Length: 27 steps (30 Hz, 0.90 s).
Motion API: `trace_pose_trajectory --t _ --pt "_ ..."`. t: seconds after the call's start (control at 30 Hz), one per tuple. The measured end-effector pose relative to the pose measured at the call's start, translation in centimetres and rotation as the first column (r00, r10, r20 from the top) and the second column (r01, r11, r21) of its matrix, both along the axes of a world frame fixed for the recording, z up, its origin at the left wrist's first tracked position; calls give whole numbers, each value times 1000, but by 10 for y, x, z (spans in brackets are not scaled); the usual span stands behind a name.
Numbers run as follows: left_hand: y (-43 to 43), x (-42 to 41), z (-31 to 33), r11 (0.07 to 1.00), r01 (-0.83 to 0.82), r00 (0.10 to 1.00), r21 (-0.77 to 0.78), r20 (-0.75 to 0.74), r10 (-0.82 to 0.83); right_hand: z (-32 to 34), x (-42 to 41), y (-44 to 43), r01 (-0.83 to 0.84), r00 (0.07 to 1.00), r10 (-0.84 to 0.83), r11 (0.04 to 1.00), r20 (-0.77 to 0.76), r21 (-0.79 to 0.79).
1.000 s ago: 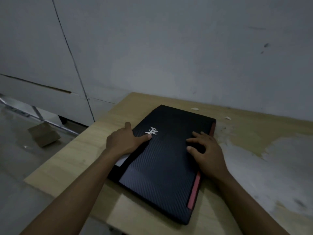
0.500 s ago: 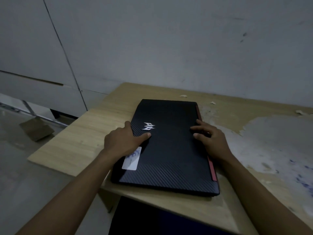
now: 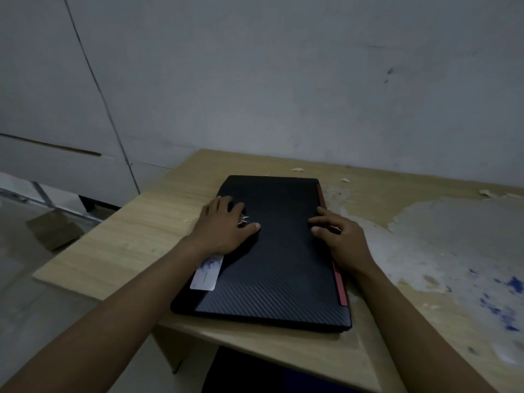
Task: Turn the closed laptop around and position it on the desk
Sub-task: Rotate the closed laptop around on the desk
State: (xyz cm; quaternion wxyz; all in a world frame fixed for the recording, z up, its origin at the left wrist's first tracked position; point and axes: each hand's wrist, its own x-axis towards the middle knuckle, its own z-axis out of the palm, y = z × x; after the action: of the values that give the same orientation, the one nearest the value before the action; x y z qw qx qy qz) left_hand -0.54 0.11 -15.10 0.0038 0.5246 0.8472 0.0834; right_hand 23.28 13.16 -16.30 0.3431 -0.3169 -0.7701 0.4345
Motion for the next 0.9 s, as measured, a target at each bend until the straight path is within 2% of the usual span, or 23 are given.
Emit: trace_pose_trajectory --t 0.2,0.4,0.53,0.67,0.77,0.9 --pt "60 -3 7 980 186 981 -74 75 -181 0 -2 3 32 999 -33 999 38 36" --pt "110 -21 16 976 211 961 -55 195 -197 -1 -3 4 58 996 -61 997 58 51" --pt "134 -32 21 979 194 968 -64 174 -180 0 -2 2 54 993 -58 998 102 42" --pt "144 -36 20 985 150 982 -86 125 -138 8 4 -7 -2 963 -11 999 270 46" --pt "148 -38 16 988 139 983 -65 126 -130 10 4 -13 61 894 -111 990 435 126" --pt "149 -37 16 989 128 987 -70 109 -120 11 1 -23 102 815 -193 976 546 194"
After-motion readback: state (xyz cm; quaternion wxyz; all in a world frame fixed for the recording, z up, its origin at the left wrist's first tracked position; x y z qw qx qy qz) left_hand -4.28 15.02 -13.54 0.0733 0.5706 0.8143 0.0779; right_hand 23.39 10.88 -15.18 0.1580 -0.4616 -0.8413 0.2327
